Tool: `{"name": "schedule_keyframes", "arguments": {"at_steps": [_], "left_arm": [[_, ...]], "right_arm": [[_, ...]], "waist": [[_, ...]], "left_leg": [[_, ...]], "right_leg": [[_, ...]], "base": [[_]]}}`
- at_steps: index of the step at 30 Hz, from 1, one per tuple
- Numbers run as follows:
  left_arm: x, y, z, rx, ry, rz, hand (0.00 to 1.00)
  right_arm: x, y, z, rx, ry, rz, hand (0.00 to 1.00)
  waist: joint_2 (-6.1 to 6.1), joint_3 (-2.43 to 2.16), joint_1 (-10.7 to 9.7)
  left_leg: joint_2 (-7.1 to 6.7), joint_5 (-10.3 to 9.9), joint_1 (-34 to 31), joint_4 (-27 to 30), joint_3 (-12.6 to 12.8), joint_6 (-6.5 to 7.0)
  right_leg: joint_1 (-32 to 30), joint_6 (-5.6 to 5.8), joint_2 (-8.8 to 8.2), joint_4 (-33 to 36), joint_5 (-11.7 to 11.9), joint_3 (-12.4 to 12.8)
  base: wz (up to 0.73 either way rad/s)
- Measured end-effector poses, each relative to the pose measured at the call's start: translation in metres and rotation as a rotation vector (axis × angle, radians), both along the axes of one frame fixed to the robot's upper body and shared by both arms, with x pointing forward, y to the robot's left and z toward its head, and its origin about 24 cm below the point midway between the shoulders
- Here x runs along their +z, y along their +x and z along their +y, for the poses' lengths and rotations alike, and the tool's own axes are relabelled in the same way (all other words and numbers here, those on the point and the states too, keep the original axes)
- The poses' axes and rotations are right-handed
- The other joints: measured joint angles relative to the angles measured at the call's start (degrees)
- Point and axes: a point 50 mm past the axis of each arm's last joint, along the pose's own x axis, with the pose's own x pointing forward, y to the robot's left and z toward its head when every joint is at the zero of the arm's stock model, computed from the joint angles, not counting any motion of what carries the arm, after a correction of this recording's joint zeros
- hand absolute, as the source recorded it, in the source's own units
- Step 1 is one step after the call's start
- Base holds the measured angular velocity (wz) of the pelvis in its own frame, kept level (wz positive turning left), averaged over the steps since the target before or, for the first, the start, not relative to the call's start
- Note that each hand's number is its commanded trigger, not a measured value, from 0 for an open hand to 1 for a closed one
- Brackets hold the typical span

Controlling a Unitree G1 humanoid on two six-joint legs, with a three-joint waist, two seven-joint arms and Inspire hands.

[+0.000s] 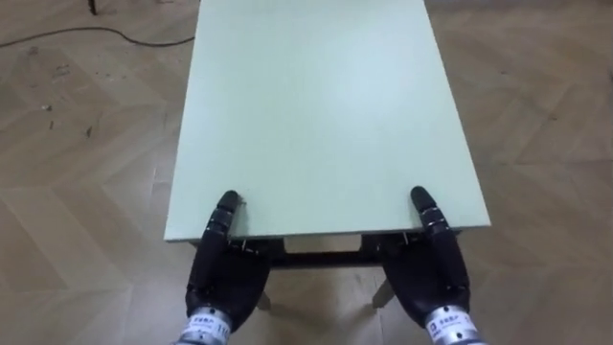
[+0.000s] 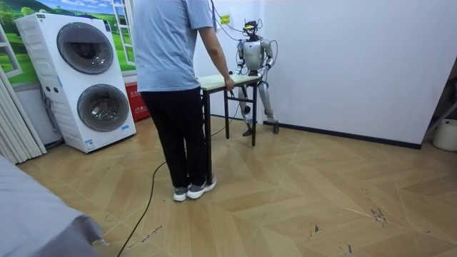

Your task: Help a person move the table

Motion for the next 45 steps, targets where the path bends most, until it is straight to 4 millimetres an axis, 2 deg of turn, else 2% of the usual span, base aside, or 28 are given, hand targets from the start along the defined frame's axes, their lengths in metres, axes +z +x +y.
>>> {"name": "schedule_keyframes", "arguments": {"at_steps": [1, 2, 3, 4, 5, 6, 7, 10, 11, 12, 14, 15, 16, 17, 18, 19, 20, 21, 22, 23, 24, 25, 27, 30, 31, 36, 41, 45], "left_arm": [[0.000, 0.001, 0.000, -0.002, 0.007, 0.001, 1.00], [-0.001, 0.000, 0.000, 0.002, 0.002, 0.006, 1.00], [-0.002, -0.005, 0.007, 0.027, 0.004, -0.006, 1.00], [0.004, -0.007, 0.015, 0.033, 0.016, -0.042, 1.00], [0.005, -0.007, 0.014, 0.031, 0.013, -0.048, 1.00], [0.005, -0.002, 0.007, 0.033, -0.014, -0.053, 1.00], [0.006, 0.001, 0.006, 0.029, -0.018, -0.057, 1.00], [0.004, 0.018, -0.002, 0.008, -0.024, -0.058, 1.00], [0.003, 0.019, -0.003, 0.003, -0.022, -0.054, 1.00], [0.002, 0.018, -0.005, -0.004, -0.021, -0.046, 1.00], [-0.002, 0.015, -0.006, -0.007, -0.018, -0.027, 1.00], [-0.007, 0.012, -0.006, -0.012, -0.013, -0.004, 1.00], [-0.012, 0.008, -0.006, -0.010, -0.011, 0.018, 1.00], [-0.013, 0.006, -0.006, -0.009, -0.013, 0.027, 1.00], [-0.015, 0.003, -0.006, -0.003, -0.024, 0.039, 1.00], [-0.019, 0.001, -0.007, -0.007, -0.022, 0.057, 1.00], [-0.020, 0.001, -0.008, -0.012, -0.020, 0.064, 1.00], [-0.021, -0.001, -0.009, -0.028, -0.011, 0.078, 1.00], [-0.022, -0.002, -0.010, -0.036, -0.008, 0.086, 1.00], [-0.022, -0.002, -0.011, -0.041, -0.008, 0.087, 1.00], [-0.022, -0.003, -0.011, -0.044, -0.008, 0.089, 1.00], [-0.023, -0.003, -0.010, -0.043, -0.007, 0.092, 1.00], [-0.022, -0.003, -0.010, -0.044, -0.006, 0.090, 1.00], [-0.021, -0.002, -0.006, -0.044, 0.007, 0.083, 1.00], [-0.021, -0.002, -0.004, -0.041, 0.015, 0.080, 1.00], [-0.018, -0.004, 0.002, -0.032, 0.036, 0.069, 1.00], [-0.016, -0.011, 0.009, -0.009, 0.048, 0.069, 1.00], [-0.016, -0.018, 0.011, 0.009, 0.045, 0.079, 1.00]], "right_arm": [[-0.001, -0.001, 0.001, 0.009, 0.003, 0.003, 1.00], [0.000, -0.002, 0.001, 0.020, 0.002, 0.005, 1.00], [0.000, -0.002, 0.005, 0.046, 0.011, 0.004, 1.00], [0.005, -0.001, 0.014, 0.058, 0.028, -0.021, 1.00], [0.008, -0.002, 0.012, 0.057, 0.013, -0.037, 1.00], [0.011, 0.005, 0.010, 0.057, -0.006, -0.067, 1.00], [0.011, 0.010, 0.009, 0.051, -0.012, -0.074, 1.00], [0.013, 0.018, -0.001, 0.030, -0.038, -0.080, 1.00], [0.012, 0.017, -0.001, 0.025, -0.037, -0.075, 1.00], [0.010, 0.013, -0.003, 0.015, -0.035, -0.063, 1.00], [0.004, 0.007, -0.004, 0.007, -0.023, -0.034, 1.00], [0.000, 0.002, -0.005, 0.001, -0.021, -0.010, 1.00], [-0.003, -0.002, -0.005, 0.009, -0.025, 0.012, 1.00], [-0.004, -0.003, -0.006, 0.012, -0.029, 0.017, 1.00], [-0.006, -0.003, -0.007, 0.015, -0.031, 0.025, 1.00], [-0.010, -0.007, -0.009, 0.012, -0.031, 0.047, 1.00], [-0.012, -0.010, -0.010, 0.009, -0.028, 0.058, 1.00], [-0.015, -0.015, -0.011, -0.002, -0.021, 0.075, 1.00], [-0.016, -0.018, -0.012, -0.008, -0.020, 0.083, 1.00], [-0.017, -0.019, -0.012, -0.010, -0.019, 0.085, 1.00], [-0.017, -0.020, -0.011, -0.016, -0.018, 0.086, 1.00], [-0.017, -0.020, -0.010, -0.017, -0.016, 0.086, 1.00], [-0.018, -0.021, -0.006, -0.019, 0.001, 0.089, 1.00], [-0.018, -0.021, -0.005, -0.015, -0.003, 0.092, 1.00], [-0.018, -0.022, -0.002, -0.013, 0.001, 0.091, 1.00], [-0.018, -0.022, 0.002, -0.012, 0.011, 0.089, 1.00], [-0.018, -0.023, 0.008, 0.014, 0.020, 0.092, 1.00], [-0.018, -0.024, 0.010, 0.033, 0.016, 0.092, 1.00]], "waist": [[-1.30, 0.34, -2.1], [-0.52, 0.92, -3.0], [1.49, -0.02, -3.2], [0.45, -0.07, -2.5], [0.29, -0.16, -2.6], [2.43, 0.39, -1.5], [2.39, 0.44, -1.3], [1.18, 0.19, -2.8], [1.08, 0.17, -3.1], [0.95, 0.10, -4.4], [-0.44, -0.53, -5.1], [-1.29, -0.94, -5.4], [-2.08, -0.99, -5.4], [-2.12, -0.99, -5.7], [-2.12, -0.91, -6.3], [-1.98, -0.72, -7.0], [-1.91, -0.67, -7.5], [-1.98, -0.67, -7.7], [-1.96, -0.64, -7.7], [-1.92, -0.62, -7.7], [-1.90, -0.58, -7.5], [-1.91, -0.58, -6.7], [-1.94, -0.60, -5.1], [-1.93, -0.62, -2.8], [-2.00, -0.64, -2.5], [-2.24, -0.63, -2.1], [-2.77, -0.63, -2.1], [-2.82, -0.64, -1.9]], "left_leg": [[-2.80, 1.1, 1.7, -4.8, 0.0, 0.29], [-2.82, 1.2, 2.6, -5.7, 0.3, 0.34], [-0.34, -0.1, 1.9, -6.6, 0.5, -0.56], [-0.67, -2.9, 0.8, -6.4, 1.7, -1.48], [-1.67, -5.4, 0.5, -5.8, 2.3, -1.30], [-2.10, -9.9, 0.2, -4.9, 1.4, -0.13], [-3.06, -10.9, -0.3, -5.3, 1.1, 0.26], [-9.19, -11.8, -2.1, -9.0, 1.3, 1.84], [-10.04, -12.1, -2.0, -9.9, 1.4, 2.25], [-11.14, -12.7, -2.0, -11.5, 1.3, 3.35], [-13.41, -12.8, -2.2, -12.6, 1.2, 4.27], [-14.93, -12.7, -2.7, -12.0, 1.1, 5.46], [-16.55, -12.0, -2.9, -11.0, 1.4, 6.83], [-17.14, -11.8, -3.2, -10.8, 1.6, 7.50], [-17.06, -11.6, -4.2, -10.0, 3.0, 9.14], [-16.14, -11.6, -4.6, -8.7, 5.3, 10.04], [-15.55, -11.5, -4.6, -8.3, 5.9, 10.19], [-14.79, -11.0, -4.6, -8.2, 6.9, 10.22], [-13.69, -10.4, -4.6, -8.3, 9.1, 9.70], [-13.34, -10.2, -4.7, -8.3, 9.9, 9.47], [-13.13, -9.9, -4.8, -8.2, 10.7, 9.31], [-13.24, -9.5, -4.8, -8.1, 11.1, 8.74], [-13.39, -9.1, -4.7, -8.3, 11.1, 8.35], [-13.24, -8.5, -4.7, -9.6, 10.4, 8.33], [-13.10, -8.1, -4.6, -10.4, 10.1, 8.36], [-12.96, -7.5, -3.6, -12.0, 8.4, 8.56], [-12.96, -7.4, -2.6, -13.2, 7.6, 8.51], [-12.80, -7.3, -1.9, -14.0, 4.5, 8.46]], "right_leg": [[-4.8, -0.59, -3.06, 9.5, 0.4, 2.4], [-7.9, -1.12, -2.45, 12.5, 0.0, 3.5], [-11.1, -2.58, 4.86, 3.6, 2.1, 5.7], [-12.2, -6.40, 7.30, -7.8, 15.1, 4.4], [-12.6, -7.56, 6.29, -8.1, 15.2, 2.4], [-14.3, -7.09, 6.10, -6.0, 14.2, 1.0], [-15.3, -7.10, 5.47, -5.3, 14.2, 0.8], [-17.5, -6.59, -1.10, -5.2, 15.9, -3.2], [-17.6, -6.35, -2.04, -5.3, 16.4, -3.5], [-17.6, -5.93, -3.66, -5.9, 17.6, -4.3], [-17.0, -5.14, -5.66, -7.2, 20.3, -4.0], [-15.9, -3.46, -6.65, -9.6, 22.5, -3.3], [-14.4, -0.72, -7.45, -12.4, 25.3, -1.9], [-13.9, 2.84, -7.47, -14.0, 26.7, -1.1], [-13.7, 8.93, -7.75, -14.9, 29.4, 1.5], [-13.9, 6.24, -8.57, -7.8, 25.3, 4.4], [-13.9, 5.51, -9.29, -3.3, 21.8, 5.1], [-13.4, 5.57, -10.37, 5.1, 15.3, 5.9], [-11.9, 5.90, -11.35, 11.9, 9.5, 7.1], [-10.6, 6.39, -11.75, 14.3, 7.2, 7.8], [-7.7, 7.48, -11.88, 16.3, 3.4, 9.4], [-5.2, 8.53, -11.62, 15.4, 1.2, 9.8], [-3.2, 8.63, -10.35, 10.3, 0.9, 9.1], [-1.1, 7.06, -8.05, 3.5, 2.3, 8.4], [-0.7, 6.98, -7.40, 1.8, 3.2, 8.4], [1.3, 7.27, -5.69, -3.0, 5.3, 8.5], [2.7, 7.60, -5.25, -5.1, 5.5, 8.2], [4.7, 7.71, -4.55, -7.3, 5.6, 7.2]], "base": [[0.54], [0.15], [-0.18], [-0.14], [-0.18], [-0.19], [-0.10], [0.52], [0.58], [0.53], [0.35], [0.11], [0.07], [-0.03], [0.13], [0.29], [0.50], [0.47], [0.38], [0.22], [0.00], [-0.11], [-0.34], [-0.33], [-0.16], [-0.08], [-0.01], [0.10]]}}
